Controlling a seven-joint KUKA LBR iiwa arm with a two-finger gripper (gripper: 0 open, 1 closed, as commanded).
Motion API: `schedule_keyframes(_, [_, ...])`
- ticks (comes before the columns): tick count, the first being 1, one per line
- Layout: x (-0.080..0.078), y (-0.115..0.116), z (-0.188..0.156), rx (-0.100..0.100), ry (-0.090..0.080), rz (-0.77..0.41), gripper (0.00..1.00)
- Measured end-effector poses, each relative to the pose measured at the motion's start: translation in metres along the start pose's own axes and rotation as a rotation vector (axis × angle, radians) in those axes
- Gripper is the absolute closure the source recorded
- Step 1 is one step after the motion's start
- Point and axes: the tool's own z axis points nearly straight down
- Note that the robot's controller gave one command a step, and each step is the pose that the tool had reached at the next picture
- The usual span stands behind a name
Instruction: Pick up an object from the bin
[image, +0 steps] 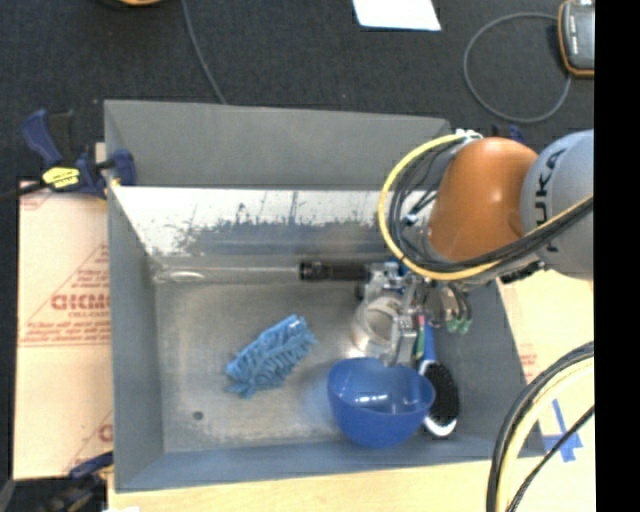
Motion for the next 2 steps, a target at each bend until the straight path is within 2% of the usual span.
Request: schedule_keyframes(2, [0.016,0.022,-0.018,0.0,0.001,-0.193,0.0])
